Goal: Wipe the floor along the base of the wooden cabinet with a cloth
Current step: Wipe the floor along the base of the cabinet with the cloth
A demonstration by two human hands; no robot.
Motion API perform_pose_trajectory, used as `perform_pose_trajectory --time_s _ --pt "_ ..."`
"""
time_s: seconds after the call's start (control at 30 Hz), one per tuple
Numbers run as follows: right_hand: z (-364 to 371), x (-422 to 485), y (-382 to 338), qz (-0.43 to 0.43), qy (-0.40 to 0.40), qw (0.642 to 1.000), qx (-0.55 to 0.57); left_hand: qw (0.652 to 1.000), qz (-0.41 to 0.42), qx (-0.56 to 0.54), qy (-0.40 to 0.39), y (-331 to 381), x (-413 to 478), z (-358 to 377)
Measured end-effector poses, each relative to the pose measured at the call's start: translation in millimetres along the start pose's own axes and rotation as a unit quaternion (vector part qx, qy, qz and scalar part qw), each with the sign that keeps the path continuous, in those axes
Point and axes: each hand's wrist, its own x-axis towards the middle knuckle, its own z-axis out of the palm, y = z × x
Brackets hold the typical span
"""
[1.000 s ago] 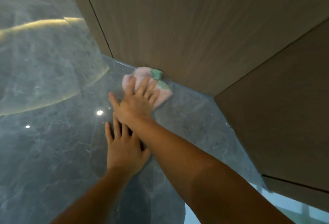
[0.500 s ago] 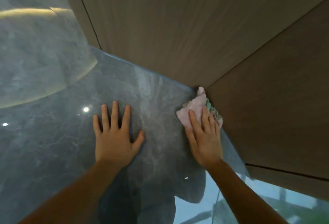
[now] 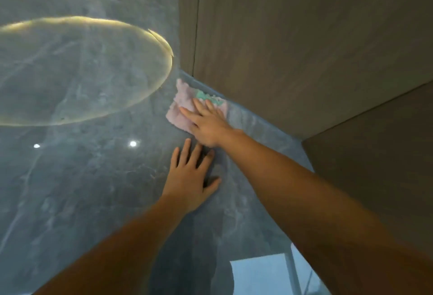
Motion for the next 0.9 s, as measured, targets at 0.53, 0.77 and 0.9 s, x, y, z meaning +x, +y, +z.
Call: perform_pose_trajectory --time_s 0.53,0.77,0.9 --pt "-34.4 -179.4 -4.1 0.153 -0.137 0.978 0.040 0.968 -0.040 0.046 -0.242 -92.2 5.7 -203.2" --pt "-20.2 -171.6 2.5 0.198 -0.066 0.974 0.089 0.971 -0.075 0.062 -0.217 -123.0 43.5 -226.7" --pt "8.9 -146.5 13.0 0.210 -0.030 0.976 0.040 0.978 -0.103 0.048 -0.176 -151.2 48.8 -209.7"
